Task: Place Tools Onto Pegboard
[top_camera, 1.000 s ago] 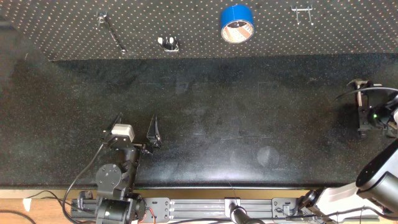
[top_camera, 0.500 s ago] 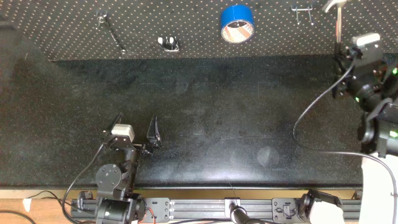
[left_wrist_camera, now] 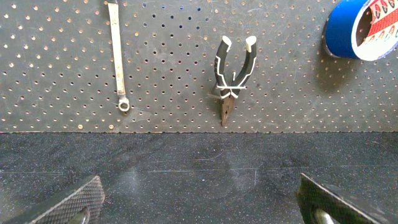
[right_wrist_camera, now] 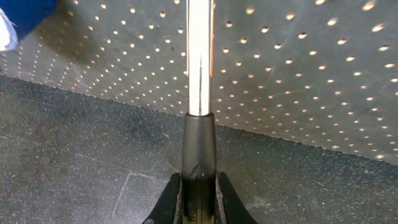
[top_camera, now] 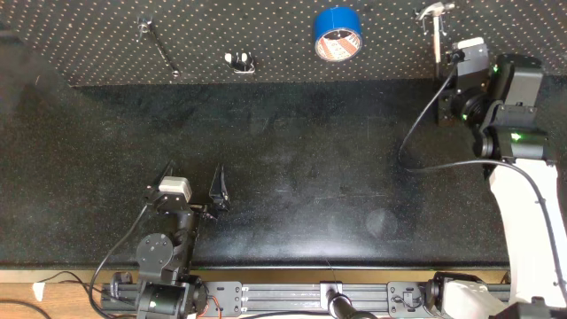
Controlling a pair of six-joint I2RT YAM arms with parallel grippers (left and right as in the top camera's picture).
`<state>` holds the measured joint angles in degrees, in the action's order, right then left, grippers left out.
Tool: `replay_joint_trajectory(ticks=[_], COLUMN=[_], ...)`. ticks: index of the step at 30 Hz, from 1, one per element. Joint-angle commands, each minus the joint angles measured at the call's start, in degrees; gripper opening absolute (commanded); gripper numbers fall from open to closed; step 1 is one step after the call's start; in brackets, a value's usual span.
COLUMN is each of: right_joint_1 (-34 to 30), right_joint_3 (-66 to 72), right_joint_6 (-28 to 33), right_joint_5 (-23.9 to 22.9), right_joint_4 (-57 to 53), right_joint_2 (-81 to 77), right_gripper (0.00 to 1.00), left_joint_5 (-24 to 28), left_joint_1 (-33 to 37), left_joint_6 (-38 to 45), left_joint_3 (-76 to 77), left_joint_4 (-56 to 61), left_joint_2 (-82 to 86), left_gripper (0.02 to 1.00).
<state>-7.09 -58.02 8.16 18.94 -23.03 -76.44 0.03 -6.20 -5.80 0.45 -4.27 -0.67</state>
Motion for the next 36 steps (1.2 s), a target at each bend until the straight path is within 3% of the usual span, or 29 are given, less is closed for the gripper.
replay_joint_trajectory(ticks=[1, 4, 6, 7, 9, 11, 12, 13, 18, 20, 22, 25, 29, 33, 36], right_joint_1=[0.46, 0.44, 0.44, 0.44, 0.44, 0.44, 0.44, 0.44, 0.44, 0.61, 0.61, 0.61, 2.16, 5.20, 6.32], right_joint_3=[-0.17, -0.17, -0.17, -0.17, -0.17, -0.17, -0.17, 0.00, 21.27, 35.74, 44.94, 57.70, 57.79, 57.79, 57.79], right_joint_6=[-0.66, -0.63, -0.63, -0.63, -0.63, -0.66, -0.63, -0.63, 1.70, -9.77, -15.37, -18.12, -19.08, -19.06, -18.64], right_joint_5=[-0.28, -0.33, -0.33, -0.33, -0.33, -0.31, -0.33, -0.35, -1.51, -1.38, -1.38, -1.40, -3.58, -4.87, -5.09], right_joint_4=[1.01, 1.05, 1.07, 1.07, 1.07, 1.03, 0.20, -0.85, 6.16, 20.79, 33.14, 48.33, 40.33, 21.77, 20.04], right_joint_2=[-2.19, -2.56, -2.56, -2.54, -2.51, -2.34, -1.64, -0.66, 15.21, 27.08, 34.29, 46.84, 59.01, 73.13, 76.41], right_gripper=[0.075, 0.077, 0.169, 0.384, 0.485, 0.487, 0.608, 0.976, 0.976, 0.976, 0.976, 0.976, 0.976, 0.976, 0.976], left_joint_5=[-0.63, -0.63, -0.63, -0.63, -0.63, -0.63, -0.63, -0.66, -0.63, -0.63, -0.63, -0.63, -0.63, -0.63, -0.63], left_joint_1=[-0.20, -0.20, -0.20, -0.20, -0.20, -0.20, -0.20, -0.20, -0.20, -0.20, -0.20, -0.20, -0.20, -0.20, -0.20], left_joint_6=[0.31, 0.31, 0.31, 0.31, 0.31, 0.31, 0.31, 0.31, 0.31, 0.31, 0.31, 0.31, 0.31, 0.31, 0.31], left_joint_3=[-0.13, -0.13, -0.13, -0.13, -0.13, -0.13, -0.13, -0.13, -0.13, -0.13, -0.13, -0.13, -0.13, -0.13, -0.13], left_joint_4=[-0.31, -0.31, -0.28, -0.31, -0.31, -0.28, -0.31, -0.28, -0.31, -0.28, -0.31, -0.31, -0.31, -0.28, -0.31], left_joint_2=[0.42, 0.42, 0.42, 0.42, 0.42, 0.42, 0.42, 0.42, 0.42, 0.42, 0.42, 0.42, 0.42, 0.42, 0.42], left_gripper=[0.996, 0.996, 0.993, 0.993, 0.993, 0.993, 0.996, 0.993, 0.993, 0.993, 0.993, 0.993, 0.993, 0.993, 0.993])
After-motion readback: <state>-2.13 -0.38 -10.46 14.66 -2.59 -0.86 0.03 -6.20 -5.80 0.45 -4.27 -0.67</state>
